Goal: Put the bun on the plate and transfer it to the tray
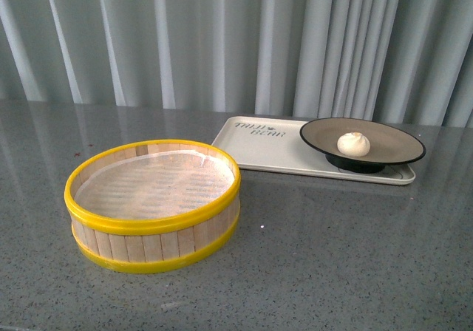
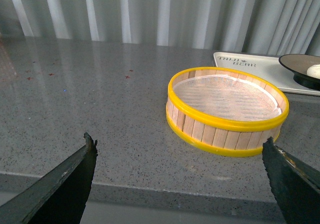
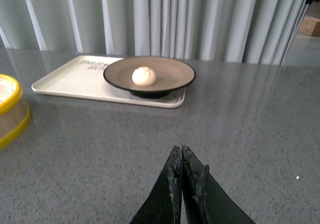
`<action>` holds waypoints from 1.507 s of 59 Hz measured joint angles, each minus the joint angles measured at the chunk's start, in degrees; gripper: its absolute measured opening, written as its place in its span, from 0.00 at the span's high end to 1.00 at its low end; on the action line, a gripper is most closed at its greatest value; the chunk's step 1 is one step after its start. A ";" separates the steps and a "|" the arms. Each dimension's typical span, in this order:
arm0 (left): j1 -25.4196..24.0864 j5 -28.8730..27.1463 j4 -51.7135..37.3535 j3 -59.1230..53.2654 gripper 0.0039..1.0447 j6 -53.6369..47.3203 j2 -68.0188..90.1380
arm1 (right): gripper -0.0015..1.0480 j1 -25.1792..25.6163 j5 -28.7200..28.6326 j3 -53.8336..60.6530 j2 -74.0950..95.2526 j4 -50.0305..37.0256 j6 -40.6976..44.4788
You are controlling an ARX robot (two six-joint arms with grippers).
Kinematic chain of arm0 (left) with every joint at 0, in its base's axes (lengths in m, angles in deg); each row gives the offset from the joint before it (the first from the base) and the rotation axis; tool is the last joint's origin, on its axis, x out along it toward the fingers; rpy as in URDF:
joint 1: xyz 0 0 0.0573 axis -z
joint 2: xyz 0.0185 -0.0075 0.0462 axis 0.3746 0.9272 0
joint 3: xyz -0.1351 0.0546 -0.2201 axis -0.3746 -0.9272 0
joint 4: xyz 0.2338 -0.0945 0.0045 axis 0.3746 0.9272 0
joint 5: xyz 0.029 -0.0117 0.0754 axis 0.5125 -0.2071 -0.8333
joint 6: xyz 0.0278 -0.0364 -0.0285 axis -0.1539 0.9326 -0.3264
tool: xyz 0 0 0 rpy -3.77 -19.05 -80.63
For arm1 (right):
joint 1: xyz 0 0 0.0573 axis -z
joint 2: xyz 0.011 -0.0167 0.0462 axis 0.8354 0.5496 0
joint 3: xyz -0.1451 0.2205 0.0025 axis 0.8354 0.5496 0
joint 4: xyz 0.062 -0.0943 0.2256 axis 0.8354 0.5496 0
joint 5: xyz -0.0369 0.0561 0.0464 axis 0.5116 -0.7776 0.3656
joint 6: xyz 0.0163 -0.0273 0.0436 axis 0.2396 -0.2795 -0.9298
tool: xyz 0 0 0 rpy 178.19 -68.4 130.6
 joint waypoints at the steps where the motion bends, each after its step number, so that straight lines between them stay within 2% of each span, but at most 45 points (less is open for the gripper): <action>1: 0.00 0.00 0.00 0.00 0.06 0.00 0.00 | 0.98 0.00 0.00 0.15 -0.22 0.31 0.00; 36: 0.00 0.00 0.00 0.00 0.06 0.02 0.00 | 0.98 0.00 -0.02 0.72 -21.81 20.48 -0.07; 69: 0.00 0.00 0.00 0.00 0.06 0.00 0.00 | 0.98 0.00 -0.02 0.72 -31.71 30.36 -0.11; 75: 0.00 -0.02 0.00 0.00 0.06 0.02 0.00 | 0.98 0.00 -0.13 0.70 -38.82 39.34 -0.11; 89: 0.00 0.00 0.00 0.00 0.06 0.00 -0.02 | 0.97 0.00 -0.11 0.70 -40.81 39.82 -0.09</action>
